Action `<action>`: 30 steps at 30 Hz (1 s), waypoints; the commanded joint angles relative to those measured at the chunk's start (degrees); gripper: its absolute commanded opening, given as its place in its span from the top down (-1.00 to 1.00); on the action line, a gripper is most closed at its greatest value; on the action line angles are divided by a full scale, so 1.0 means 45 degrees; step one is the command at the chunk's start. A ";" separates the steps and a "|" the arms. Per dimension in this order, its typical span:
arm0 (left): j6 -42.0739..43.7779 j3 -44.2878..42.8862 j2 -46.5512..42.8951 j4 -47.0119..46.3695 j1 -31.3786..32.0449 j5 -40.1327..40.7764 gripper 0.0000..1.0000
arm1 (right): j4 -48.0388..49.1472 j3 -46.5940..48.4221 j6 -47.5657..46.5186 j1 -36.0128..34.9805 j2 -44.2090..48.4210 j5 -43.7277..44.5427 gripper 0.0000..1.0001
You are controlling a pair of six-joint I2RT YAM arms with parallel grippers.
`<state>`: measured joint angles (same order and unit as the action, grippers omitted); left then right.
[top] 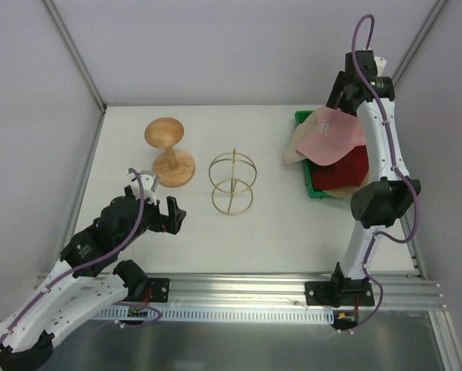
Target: Stack the hats
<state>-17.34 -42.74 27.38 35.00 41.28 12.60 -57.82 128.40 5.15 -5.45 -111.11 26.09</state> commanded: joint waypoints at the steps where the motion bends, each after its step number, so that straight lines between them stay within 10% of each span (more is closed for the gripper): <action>1: -0.0170 -0.0385 0.0069 -0.0220 0.0066 0.0403 -0.98 | -0.0471 0.0608 -0.0616 0.0138 -0.0133 0.0570 -0.93; 21: 0.0026 -0.0092 -0.0419 -0.0220 0.0066 0.0559 -0.98 | -0.0236 0.0569 -0.0929 0.0196 -0.1324 0.0083 -0.64; 30: 0.0065 -0.0072 -0.0478 -0.0220 0.0066 0.0520 -0.97 | 0.0134 0.0178 -0.0870 0.0255 -0.0818 -0.0269 0.17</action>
<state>-17.28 -42.76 25.71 34.96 41.28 14.04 -57.60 128.68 1.85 -4.73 -117.16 25.69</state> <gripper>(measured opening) 0.990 0.448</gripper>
